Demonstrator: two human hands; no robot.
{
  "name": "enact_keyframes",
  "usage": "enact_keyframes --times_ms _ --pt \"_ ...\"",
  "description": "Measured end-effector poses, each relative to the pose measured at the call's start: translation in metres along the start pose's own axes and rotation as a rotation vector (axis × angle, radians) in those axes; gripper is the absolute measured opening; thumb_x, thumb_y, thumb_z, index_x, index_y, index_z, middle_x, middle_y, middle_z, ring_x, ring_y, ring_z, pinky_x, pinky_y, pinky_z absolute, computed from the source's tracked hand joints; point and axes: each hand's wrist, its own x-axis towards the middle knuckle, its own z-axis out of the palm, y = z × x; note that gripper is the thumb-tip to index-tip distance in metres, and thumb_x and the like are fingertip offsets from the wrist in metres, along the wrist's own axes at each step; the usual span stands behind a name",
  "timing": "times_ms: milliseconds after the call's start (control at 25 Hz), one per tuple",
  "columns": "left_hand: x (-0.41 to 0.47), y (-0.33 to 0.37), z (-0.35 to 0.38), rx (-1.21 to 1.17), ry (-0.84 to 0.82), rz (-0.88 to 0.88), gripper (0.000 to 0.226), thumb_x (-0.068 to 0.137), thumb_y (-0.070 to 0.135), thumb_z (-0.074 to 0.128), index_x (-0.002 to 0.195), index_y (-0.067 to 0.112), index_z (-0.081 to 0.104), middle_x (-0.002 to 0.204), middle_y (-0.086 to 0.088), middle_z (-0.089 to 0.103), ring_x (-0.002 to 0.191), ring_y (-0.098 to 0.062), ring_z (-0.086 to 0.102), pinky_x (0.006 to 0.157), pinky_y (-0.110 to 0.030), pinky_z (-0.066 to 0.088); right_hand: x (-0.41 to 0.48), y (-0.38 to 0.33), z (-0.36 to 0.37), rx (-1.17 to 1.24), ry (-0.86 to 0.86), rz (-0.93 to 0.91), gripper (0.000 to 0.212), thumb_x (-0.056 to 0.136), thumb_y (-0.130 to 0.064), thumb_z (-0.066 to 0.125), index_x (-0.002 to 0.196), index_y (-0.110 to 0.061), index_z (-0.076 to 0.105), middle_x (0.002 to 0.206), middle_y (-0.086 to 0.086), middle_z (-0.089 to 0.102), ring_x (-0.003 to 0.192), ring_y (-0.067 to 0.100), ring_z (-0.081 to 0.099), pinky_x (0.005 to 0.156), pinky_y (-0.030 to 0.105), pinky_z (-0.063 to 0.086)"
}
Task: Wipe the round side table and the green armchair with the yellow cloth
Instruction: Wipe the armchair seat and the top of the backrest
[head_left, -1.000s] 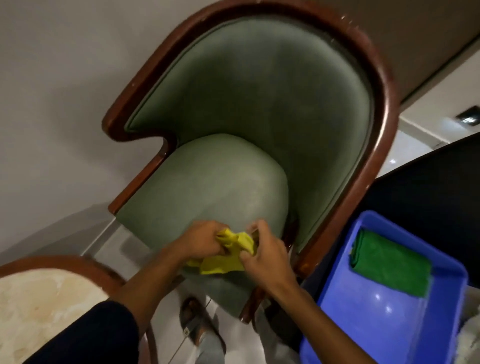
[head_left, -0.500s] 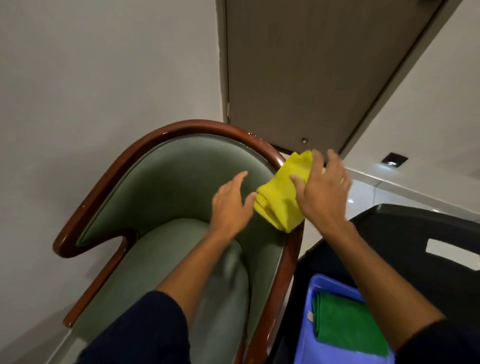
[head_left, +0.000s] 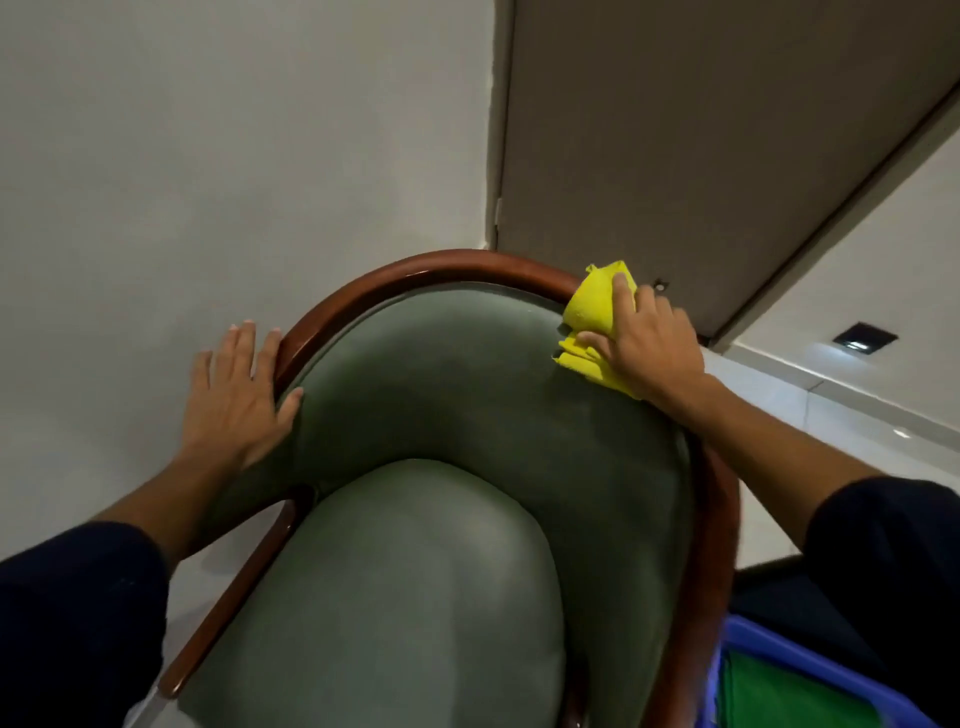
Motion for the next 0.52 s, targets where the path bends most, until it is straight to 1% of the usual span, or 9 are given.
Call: enact_keyframes --times_ms 40,80,160,200,240,280,360,440,520 --pt "0.003 -0.009 0.003 -0.024 -0.028 -0.009 0.083 0.092 0.064 0.030 0.155 0.010 0.014 0.162 -0.022 0.019 0.150 -0.037 0.017 0.122 -0.057 0.019 0.017 -0.015 0.003 -0.047 0.036 -0.074 0.082 0.090 -0.059 0.046 0.146 -0.003 0.028 0.121 0.026 0.054 0.102 0.042 0.056 0.082 0.049 0.045" --pt "0.005 -0.015 0.006 -0.066 -0.054 -0.008 0.085 0.090 0.067 0.024 0.154 0.011 0.014 0.161 -0.021 0.023 0.150 -0.036 0.020 0.122 -0.055 0.020 0.036 -0.034 0.008 -0.077 0.054 -0.134 0.078 0.092 -0.057 0.042 0.147 -0.003 0.027 0.128 0.026 0.053 0.110 0.042 0.053 0.089 0.049 0.042" --pt "0.003 -0.015 0.013 -0.184 -0.043 0.004 0.086 0.088 0.070 0.027 0.152 0.013 0.018 0.156 -0.018 0.034 0.145 -0.034 0.031 0.120 -0.054 0.027 0.067 -0.079 0.018 -0.078 0.085 -0.225 0.071 0.096 -0.052 0.034 0.150 -0.007 0.024 0.147 0.024 0.041 0.133 0.041 0.041 0.109 0.051 0.031" --pt "0.002 -0.015 0.016 -0.231 -0.027 0.003 0.086 0.088 0.071 0.032 0.151 0.015 0.019 0.152 -0.017 0.039 0.141 -0.034 0.038 0.118 -0.054 0.032 0.078 -0.108 0.025 -0.061 0.100 -0.268 0.067 0.097 -0.049 0.029 0.151 -0.010 0.023 0.154 0.022 0.034 0.141 0.040 0.033 0.115 0.051 0.024" --pt "0.003 -0.016 0.018 -0.262 -0.014 0.006 0.085 0.087 0.072 0.035 0.150 0.017 0.021 0.149 -0.016 0.043 0.137 -0.033 0.043 0.115 -0.054 0.036 0.086 -0.137 0.033 -0.045 0.115 -0.324 0.064 0.098 -0.046 0.027 0.152 -0.013 0.023 0.158 0.018 0.029 0.145 0.038 0.027 0.118 0.051 0.018" --pt "0.004 -0.018 0.020 -0.278 -0.016 0.010 0.085 0.086 0.073 0.037 0.150 0.018 0.021 0.147 -0.015 0.045 0.134 -0.033 0.046 0.113 -0.054 0.038 0.089 -0.168 0.041 -0.046 0.132 -0.404 0.061 0.098 -0.042 0.028 0.152 -0.016 0.023 0.160 0.016 0.026 0.147 0.036 0.023 0.119 0.050 0.016" --pt "0.002 -0.020 0.022 -0.286 -0.006 0.022 0.085 0.086 0.073 0.036 0.149 0.019 0.022 0.146 -0.014 0.046 0.133 -0.033 0.047 0.111 -0.054 0.040 0.084 -0.217 0.057 -0.093 0.196 -0.571 0.058 0.097 -0.031 0.038 0.152 -0.019 0.023 0.160 0.013 0.027 0.148 0.035 0.023 0.119 0.051 0.017" --pt "0.003 -0.020 0.023 -0.291 0.014 0.034 0.084 0.086 0.073 0.036 0.148 0.018 0.024 0.145 -0.014 0.047 0.132 -0.033 0.048 0.110 -0.054 0.042 0.071 -0.229 0.066 -0.131 0.226 -0.682 0.059 0.097 -0.028 0.040 0.152 -0.019 0.022 0.159 0.013 0.028 0.147 0.034 0.025 0.119 0.051 0.020" --pt "0.003 -0.020 0.023 -0.300 0.029 0.035 0.084 0.086 0.074 0.035 0.148 0.017 0.025 0.145 -0.014 0.048 0.132 -0.033 0.048 0.110 -0.054 0.042 0.055 -0.205 0.069 -0.195 0.146 -0.717 0.061 0.096 -0.029 0.035 0.153 -0.020 0.018 0.159 0.012 0.028 0.147 0.034 0.025 0.120 0.051 0.019"
